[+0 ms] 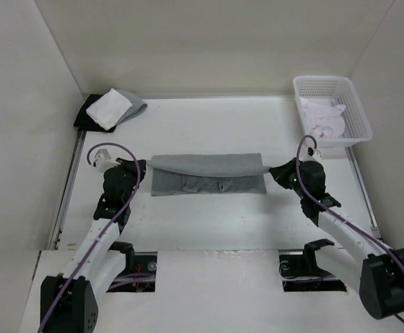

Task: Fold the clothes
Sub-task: Fold the tank top

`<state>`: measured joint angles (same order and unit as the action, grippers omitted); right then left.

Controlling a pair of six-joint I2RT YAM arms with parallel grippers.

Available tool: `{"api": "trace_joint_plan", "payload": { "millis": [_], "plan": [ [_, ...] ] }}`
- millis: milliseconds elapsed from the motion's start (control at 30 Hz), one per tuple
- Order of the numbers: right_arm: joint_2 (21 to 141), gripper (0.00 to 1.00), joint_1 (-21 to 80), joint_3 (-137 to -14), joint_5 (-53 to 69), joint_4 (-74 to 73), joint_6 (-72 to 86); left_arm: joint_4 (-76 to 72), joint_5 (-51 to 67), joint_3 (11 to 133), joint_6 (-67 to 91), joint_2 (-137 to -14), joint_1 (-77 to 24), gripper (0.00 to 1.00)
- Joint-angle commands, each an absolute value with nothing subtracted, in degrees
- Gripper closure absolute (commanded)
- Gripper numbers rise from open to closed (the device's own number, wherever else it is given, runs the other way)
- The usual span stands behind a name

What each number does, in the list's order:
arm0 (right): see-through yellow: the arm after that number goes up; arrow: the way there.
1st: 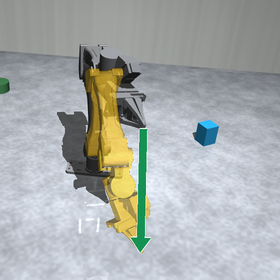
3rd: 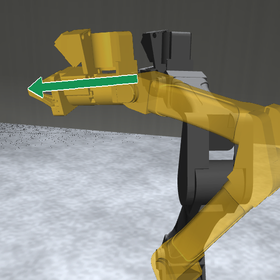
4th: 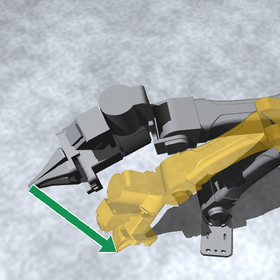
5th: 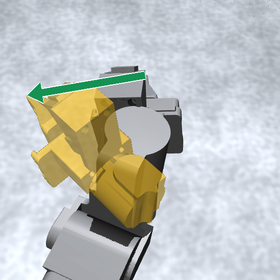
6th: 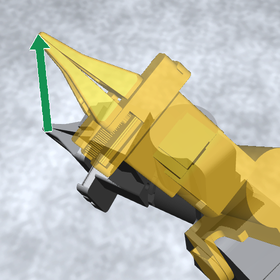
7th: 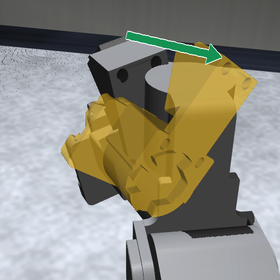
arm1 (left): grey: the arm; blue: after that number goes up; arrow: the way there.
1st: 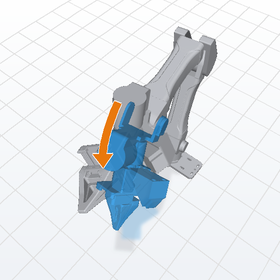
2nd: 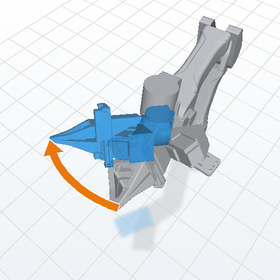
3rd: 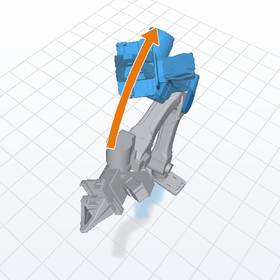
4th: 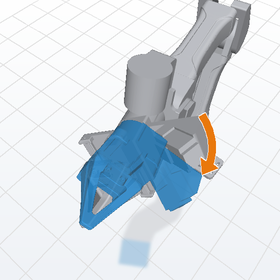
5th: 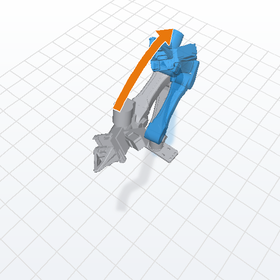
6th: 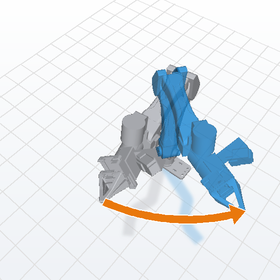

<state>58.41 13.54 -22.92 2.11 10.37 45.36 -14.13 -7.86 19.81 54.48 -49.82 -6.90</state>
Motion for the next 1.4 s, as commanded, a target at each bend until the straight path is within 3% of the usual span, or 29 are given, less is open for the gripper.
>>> {"api": "trace_joint_plan", "payload": {
  "millis": [0, 267, 333, 400, 500, 567, 667, 933, 1000, 1200, 1367],
  "plan": [
    [52.57, 0.98, 14.36, -21.37, -0.88, 10.73, 46.05, -12.40, -6.59, 17.41, 53.88, -43.96, -7.16, 0.97],
    [55.98, 0.96, 15.69, -14.86, -1.93, 10.54, 50.44, -9.32, -6.50, 9.41, 54.40, -41.22, -6.72, 0.89],
    [56.51, 0.85, 15.69, -14.41, -2.81, 10.81, 50.89, -9.58, -6.50, 9.58, 54.14, -42.01, -6.37, 0.78],
    [55.38, 0.65, 15.69, -14.76, -3.51, 10.46, 50.54, -9.23, -6.50, 10.54, 54.05, -41.75, -5.93, 0.68],
    [54.05, 0.45, 15.69, -16.34, -4.74, 10.46, 48.61, -9.49, -6.85, 12.65, 54.23, -40.43, -6.28, 0.65],
    [56.85, 0.38, 14.55, -18.01, -4.75, 10.99, 47.03, -10.10, -7.47, 14.14, 54.40, -41.30, -7.85, 0.65],
    [63.87, 0.37, 13.23, -20.82, -3.08, 12.56, 46.41, -13.43, -8.70, 15.64, 54.67, -45.16, -12.77, 0.66],
    [79.27, 0.48, 12.61, -25.22, 7.55, 19.68, 49.91, -22.49, -11.43, 18.63, 53.70, -53.17, -21.92, 0.68],
    [81.55, 0.54, 12.78, -25.57, 8.69, 21.52, 51.41, -23.73, -11.43, 19.25, 53.44, -53.70, -22.54, 0.68],
    [84.64, 0.90, 11.73, -25.76, 9.41, 26.79, 55.01, -27.94, -10.29, 19.95, 53.26, -54.76, -23.95, 0.68],
    [73.42, 0.98, 10.24, -21.62, 1.77, 27.00, 53.97, -29.09, -9.93, 19.78, 53.52, -54.58, -26.14, 0.67]
  ]
}}
